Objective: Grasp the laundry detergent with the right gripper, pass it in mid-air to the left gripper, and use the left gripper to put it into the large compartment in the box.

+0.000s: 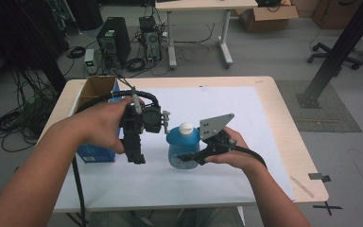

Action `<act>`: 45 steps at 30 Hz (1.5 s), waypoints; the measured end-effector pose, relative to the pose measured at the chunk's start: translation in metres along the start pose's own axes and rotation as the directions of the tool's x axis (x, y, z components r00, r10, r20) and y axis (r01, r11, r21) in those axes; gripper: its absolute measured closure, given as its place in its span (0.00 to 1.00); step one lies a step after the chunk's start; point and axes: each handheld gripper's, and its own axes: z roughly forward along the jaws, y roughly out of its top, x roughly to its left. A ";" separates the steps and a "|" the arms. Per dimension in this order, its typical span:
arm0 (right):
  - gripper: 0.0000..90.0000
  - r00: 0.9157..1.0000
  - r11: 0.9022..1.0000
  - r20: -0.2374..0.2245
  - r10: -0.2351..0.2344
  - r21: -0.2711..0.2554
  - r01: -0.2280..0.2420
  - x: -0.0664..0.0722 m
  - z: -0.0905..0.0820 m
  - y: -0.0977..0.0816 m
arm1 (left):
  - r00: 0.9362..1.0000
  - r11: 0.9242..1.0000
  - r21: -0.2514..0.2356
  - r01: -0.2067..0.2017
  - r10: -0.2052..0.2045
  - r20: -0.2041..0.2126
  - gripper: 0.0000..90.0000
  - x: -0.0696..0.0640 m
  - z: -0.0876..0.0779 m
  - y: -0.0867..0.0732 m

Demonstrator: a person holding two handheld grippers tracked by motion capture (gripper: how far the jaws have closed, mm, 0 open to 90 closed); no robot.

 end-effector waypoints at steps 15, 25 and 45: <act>0.50 0.998 0.999 -0.048 -0.040 0.004 0.041 0.009 0.026 0.012 | 1.000 1.000 0.002 -0.015 0.015 0.004 0.00 0.000 -0.001 0.012; 0.50 0.997 0.999 -0.064 -0.042 -0.003 0.042 0.011 0.040 0.016 | 1.000 1.000 0.010 -0.029 0.029 0.010 0.00 -0.002 0.004 0.019; 0.50 0.997 0.999 -0.063 -0.049 -0.011 0.048 0.015 0.060 0.024 | 0.999 0.999 0.003 -0.037 0.037 0.017 0.00 -0.004 0.013 0.025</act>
